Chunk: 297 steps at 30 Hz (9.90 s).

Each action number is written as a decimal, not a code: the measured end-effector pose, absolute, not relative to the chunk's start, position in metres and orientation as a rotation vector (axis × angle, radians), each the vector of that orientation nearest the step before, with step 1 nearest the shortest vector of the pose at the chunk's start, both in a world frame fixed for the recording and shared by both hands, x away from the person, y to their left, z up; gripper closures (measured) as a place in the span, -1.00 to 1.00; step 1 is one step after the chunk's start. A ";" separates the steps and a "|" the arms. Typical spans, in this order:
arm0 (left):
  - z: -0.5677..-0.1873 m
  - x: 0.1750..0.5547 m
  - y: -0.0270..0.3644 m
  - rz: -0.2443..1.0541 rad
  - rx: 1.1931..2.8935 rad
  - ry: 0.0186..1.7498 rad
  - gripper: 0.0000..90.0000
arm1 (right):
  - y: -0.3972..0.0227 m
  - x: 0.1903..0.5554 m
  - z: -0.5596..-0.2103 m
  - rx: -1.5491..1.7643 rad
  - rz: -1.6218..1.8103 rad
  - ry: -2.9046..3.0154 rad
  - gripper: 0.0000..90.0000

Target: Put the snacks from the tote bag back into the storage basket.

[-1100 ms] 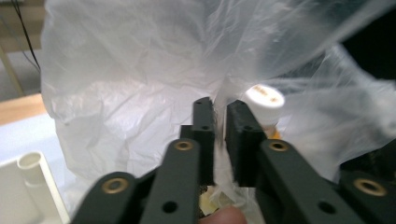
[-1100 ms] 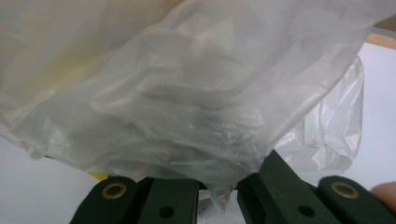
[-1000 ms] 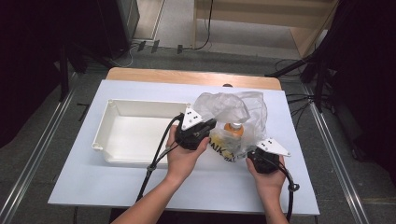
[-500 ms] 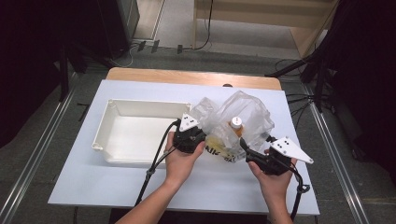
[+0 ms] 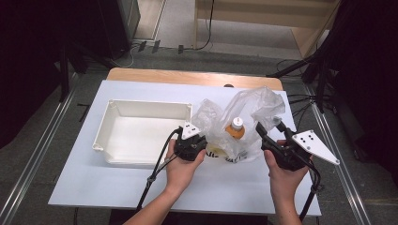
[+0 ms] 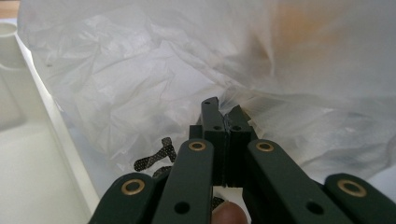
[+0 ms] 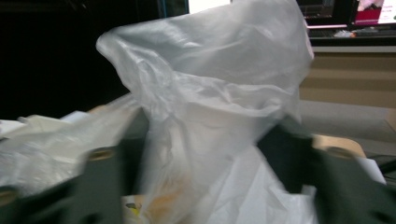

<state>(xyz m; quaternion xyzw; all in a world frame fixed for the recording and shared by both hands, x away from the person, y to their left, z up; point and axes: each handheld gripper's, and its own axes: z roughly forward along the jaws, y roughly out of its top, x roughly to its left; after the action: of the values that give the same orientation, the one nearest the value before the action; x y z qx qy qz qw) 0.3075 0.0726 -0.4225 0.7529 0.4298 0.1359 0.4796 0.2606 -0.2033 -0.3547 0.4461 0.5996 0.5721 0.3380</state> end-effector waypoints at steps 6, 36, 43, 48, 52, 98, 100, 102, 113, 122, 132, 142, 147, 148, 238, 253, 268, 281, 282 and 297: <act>-0.430 0.298 0.077 0.317 1.840 1.042 1.00 | -0.194 0.279 -0.382 1.193 1.312 1.681 0.99; -0.351 0.251 0.072 0.396 1.699 0.726 -0.78 | -0.183 0.305 -0.433 1.269 1.164 1.852 1.00; -0.350 0.267 0.051 0.433 1.738 0.753 -0.95 | -0.181 0.304 -0.436 1.254 1.142 1.873 1.00; -0.361 0.284 0.050 0.476 1.789 0.800 -0.21 | -0.182 0.304 -0.436 1.246 1.144 1.877 1.00; -0.368 0.292 0.051 0.486 1.811 0.850 0.63 | -0.183 0.303 -0.437 1.241 1.142 1.884 1.00; -0.462 0.286 0.045 0.477 1.956 1.041 1.00 | -0.208 0.270 -0.404 1.196 1.441 1.787 -0.37; -0.464 0.285 0.046 0.469 1.951 1.040 1.00 | -0.210 0.268 -0.397 1.191 1.450 1.753 -0.37; -0.467 0.284 0.047 0.456 1.940 1.040 0.99 | -0.210 0.267 -0.393 1.189 1.450 1.737 -0.37; -0.471 0.276 0.047 0.462 1.956 1.036 0.98 | -0.203 0.291 -0.386 1.184 1.432 1.798 0.63; -0.471 0.271 0.053 0.446 1.948 1.056 0.99 | -0.200 0.310 -0.415 1.269 1.310 1.855 1.00; -0.472 0.264 0.063 0.431 1.989 1.073 1.00 | -0.196 0.331 -0.457 1.398 1.129 2.047 1.00; -0.475 0.259 0.079 0.460 2.058 1.131 1.00 | -0.205 0.340 -0.477 1.496 1.001 2.097 1.00; -0.476 0.258 0.085 0.449 2.072 1.134 1.00 | -0.212 0.341 -0.481 1.544 0.991 2.043 1.00; -0.476 0.257 0.086 0.454 2.072 1.136 1.00 | -0.212 0.340 -0.481 1.542 0.985 2.039 1.00; -0.472 0.281 0.049 0.499 2.006 1.045 1.00 | -0.183 0.333 -0.483 1.477 1.135 2.109 1.00; -0.476 0.280 0.050 0.498 2.008 1.038 1.00 | -0.197 0.317 -0.457 1.389 1.260 2.063 0.23; -0.476 0.280 0.050 0.497 2.005 1.041 1.00 | -0.203 0.297 -0.420 1.237 1.332 2.062 -0.13; -0.476 0.281 0.052 0.478 1.983 1.051 1.00 | -0.181 0.302 -0.414 1.195 1.347 2.107 -0.32; -0.476 0.281 0.052 0.478 1.982 1.051 1.00 | -0.177 0.305 -0.414 1.198 1.349 2.107 -0.34; -0.476 0.281 0.052 0.478 1.977 1.049 1.00 | -0.159 0.323 -0.422 1.264 1.325 2.091 -0.44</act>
<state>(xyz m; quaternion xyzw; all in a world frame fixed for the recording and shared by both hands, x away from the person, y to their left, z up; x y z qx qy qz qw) 0.2807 0.0524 -0.4758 0.7864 0.4173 0.1902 0.4139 0.3235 -0.1590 -0.4225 0.4473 0.7400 0.4689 0.1801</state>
